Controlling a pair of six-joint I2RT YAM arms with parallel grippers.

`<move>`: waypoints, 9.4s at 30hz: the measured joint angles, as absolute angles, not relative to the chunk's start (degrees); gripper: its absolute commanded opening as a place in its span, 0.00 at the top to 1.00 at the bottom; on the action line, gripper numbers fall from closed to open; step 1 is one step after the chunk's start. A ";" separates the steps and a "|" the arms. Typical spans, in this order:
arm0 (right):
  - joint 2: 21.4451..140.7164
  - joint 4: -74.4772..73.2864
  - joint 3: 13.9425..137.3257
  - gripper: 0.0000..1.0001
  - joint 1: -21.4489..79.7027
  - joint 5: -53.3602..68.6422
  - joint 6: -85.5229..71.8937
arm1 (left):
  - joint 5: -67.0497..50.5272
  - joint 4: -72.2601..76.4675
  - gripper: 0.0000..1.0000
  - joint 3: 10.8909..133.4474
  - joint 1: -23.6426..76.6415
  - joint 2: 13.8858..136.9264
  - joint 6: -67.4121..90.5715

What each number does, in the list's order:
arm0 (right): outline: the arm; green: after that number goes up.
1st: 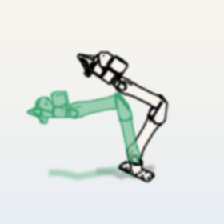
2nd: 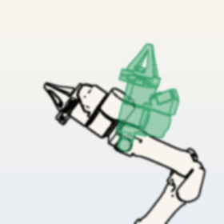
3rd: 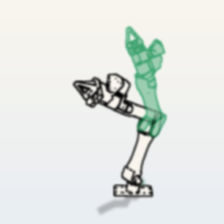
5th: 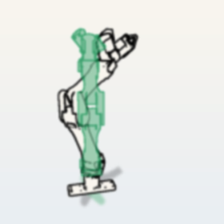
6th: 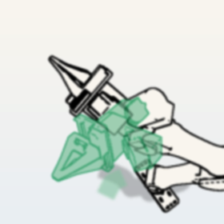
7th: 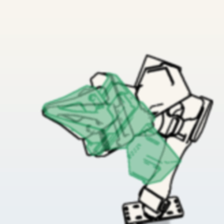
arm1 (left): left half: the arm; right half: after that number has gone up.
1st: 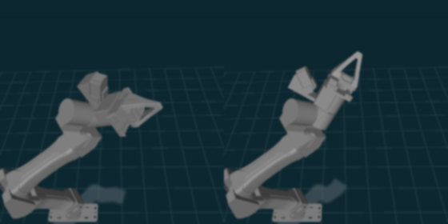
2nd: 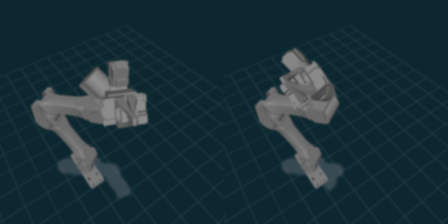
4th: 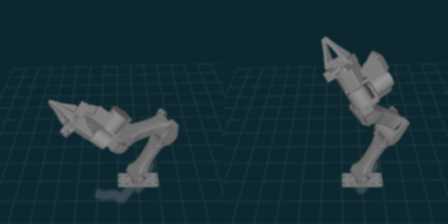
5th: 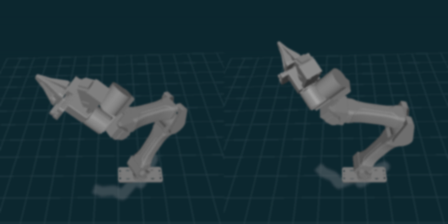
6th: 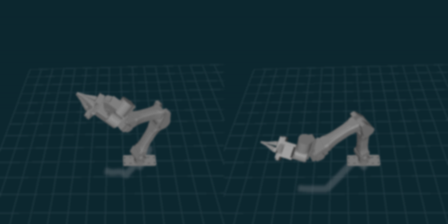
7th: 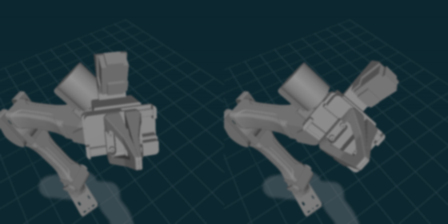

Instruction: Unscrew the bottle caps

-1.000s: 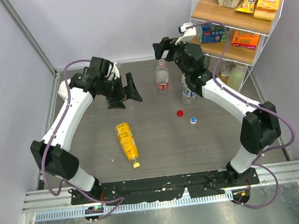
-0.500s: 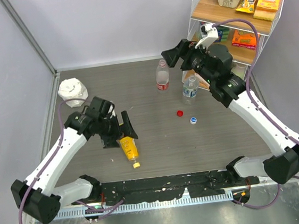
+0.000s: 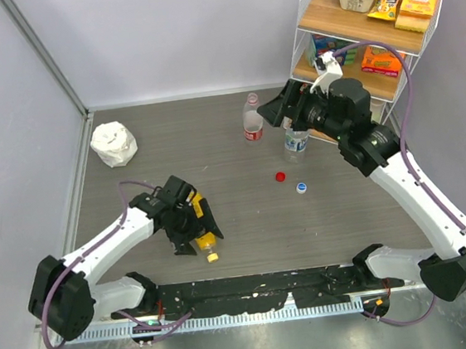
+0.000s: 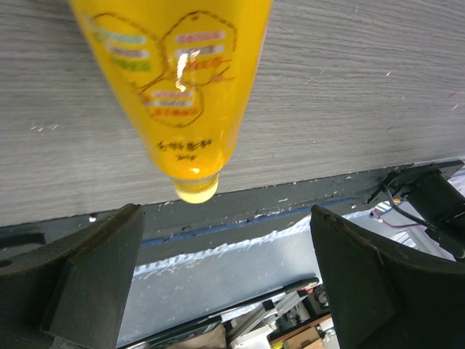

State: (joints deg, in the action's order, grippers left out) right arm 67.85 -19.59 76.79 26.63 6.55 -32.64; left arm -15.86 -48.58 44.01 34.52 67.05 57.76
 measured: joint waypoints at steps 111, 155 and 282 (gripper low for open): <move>97.71 -40.75 103.72 0.07 15.07 33.17 -36.10 | -21.54 -37.21 0.00 66.43 27.73 93.06 50.87; 80.62 -21.85 77.32 0.07 3.84 37.60 -58.94 | -2.55 -55.37 0.04 79.75 36.84 111.74 32.67; 89.06 -29.95 100.27 0.10 29.39 34.09 -50.89 | -9.82 -46.30 0.52 83.37 44.77 69.89 30.59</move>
State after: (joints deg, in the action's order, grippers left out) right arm 89.06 -29.95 100.27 29.39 34.09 -50.89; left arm -9.82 -46.30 83.37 44.77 69.89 30.59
